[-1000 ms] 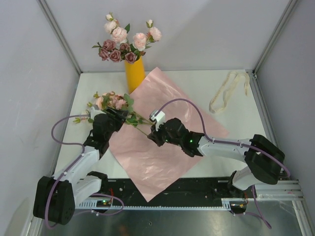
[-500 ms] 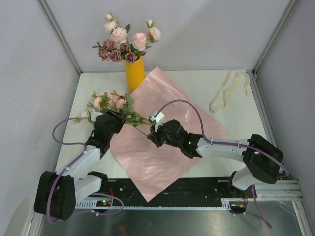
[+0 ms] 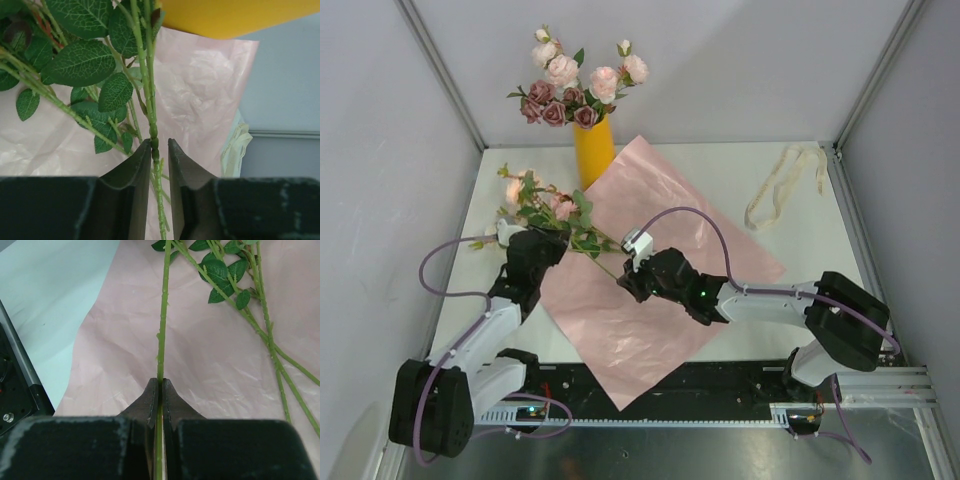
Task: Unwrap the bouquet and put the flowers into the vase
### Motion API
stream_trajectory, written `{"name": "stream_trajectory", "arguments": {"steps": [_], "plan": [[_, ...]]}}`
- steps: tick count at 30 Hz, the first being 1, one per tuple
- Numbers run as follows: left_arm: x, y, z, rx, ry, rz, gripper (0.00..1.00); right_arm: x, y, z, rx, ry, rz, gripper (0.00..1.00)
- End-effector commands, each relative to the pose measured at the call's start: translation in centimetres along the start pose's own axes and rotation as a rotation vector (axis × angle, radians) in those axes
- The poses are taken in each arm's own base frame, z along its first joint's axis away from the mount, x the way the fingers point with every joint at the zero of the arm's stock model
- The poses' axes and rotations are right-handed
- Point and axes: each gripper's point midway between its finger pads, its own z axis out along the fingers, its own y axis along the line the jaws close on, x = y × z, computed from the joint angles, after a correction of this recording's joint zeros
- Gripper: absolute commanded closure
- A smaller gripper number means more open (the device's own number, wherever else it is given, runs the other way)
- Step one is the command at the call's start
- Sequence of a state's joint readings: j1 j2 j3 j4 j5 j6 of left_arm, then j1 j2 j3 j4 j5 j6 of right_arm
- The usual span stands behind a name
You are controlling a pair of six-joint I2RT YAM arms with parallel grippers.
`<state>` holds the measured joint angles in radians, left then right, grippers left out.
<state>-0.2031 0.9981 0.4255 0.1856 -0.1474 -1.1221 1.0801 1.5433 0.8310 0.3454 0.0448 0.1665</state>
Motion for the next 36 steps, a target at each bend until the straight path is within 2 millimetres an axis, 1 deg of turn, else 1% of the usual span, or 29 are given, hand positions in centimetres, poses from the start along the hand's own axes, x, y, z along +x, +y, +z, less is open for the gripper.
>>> {"name": "stream_trajectory", "arguments": {"steps": [1, 2, 4, 6, 8, 11, 15, 19, 25, 29, 32, 36], "plan": [[-3.2, -3.8, -0.8, 0.107, -0.106, 0.006, 0.77, -0.1, 0.9, 0.5, -0.031, -0.027, 0.013, 1.00], [-3.2, -3.9, -1.0, 0.117, -0.108, 0.000, 0.78, -0.1, 1.0, 0.5, -0.035, -0.027, 0.016, 1.00], [-3.7, -4.7, -1.6, 0.158, -0.127, -0.004, 0.79, 0.1, 1.3, 0.7, -0.045, -0.025, 0.022, 1.00], [-4.2, -5.4, -2.1, 0.190, -0.147, 0.003, 0.77, 0.3, 1.4, 0.8, -0.052, -0.021, 0.023, 1.00], [-4.3, -5.7, -2.5, 0.212, -0.155, 0.012, 0.74, 0.5, 1.5, 1.0, -0.054, -0.019, 0.024, 1.00], [-3.9, -5.4, -2.8, 0.249, -0.156, 0.007, 0.68, 0.4, 1.9, 1.1, -0.064, -0.026, 0.013, 1.00], [-3.4, -6.0, -3.2, 0.329, -0.151, 0.004, 0.60, 0.4, 2.4, 0.9, -0.077, -0.027, -0.011, 1.00], [-2.9, -6.6, -3.1, 0.361, -0.127, 0.049, 0.58, 0.5, 2.6, 0.6, -0.079, -0.030, -0.027, 1.00], [-2.3, -6.3, -2.9, 0.361, -0.102, 0.068, 0.57, -0.5, 2.9, 0.0, -0.081, -0.060, -0.041, 1.00], [-2.1, -7.1, -3.3, 0.404, -0.087, 0.063, 0.56, -1.0, 2.8, -0.3, -0.072, -0.074, -0.071, 1.00], [-1.3, -7.8, -3.6, 0.444, -0.046, 0.073, 0.56, -2.0, 2.7, -0.8, -0.059, -0.100, -0.101, 1.00], [-0.4, -6.9, -3.3, 0.430, -0.009, 0.071, 0.56, -4.0, 2.8, -1.9, -0.047, -0.155, -0.134, 1.00]]}}
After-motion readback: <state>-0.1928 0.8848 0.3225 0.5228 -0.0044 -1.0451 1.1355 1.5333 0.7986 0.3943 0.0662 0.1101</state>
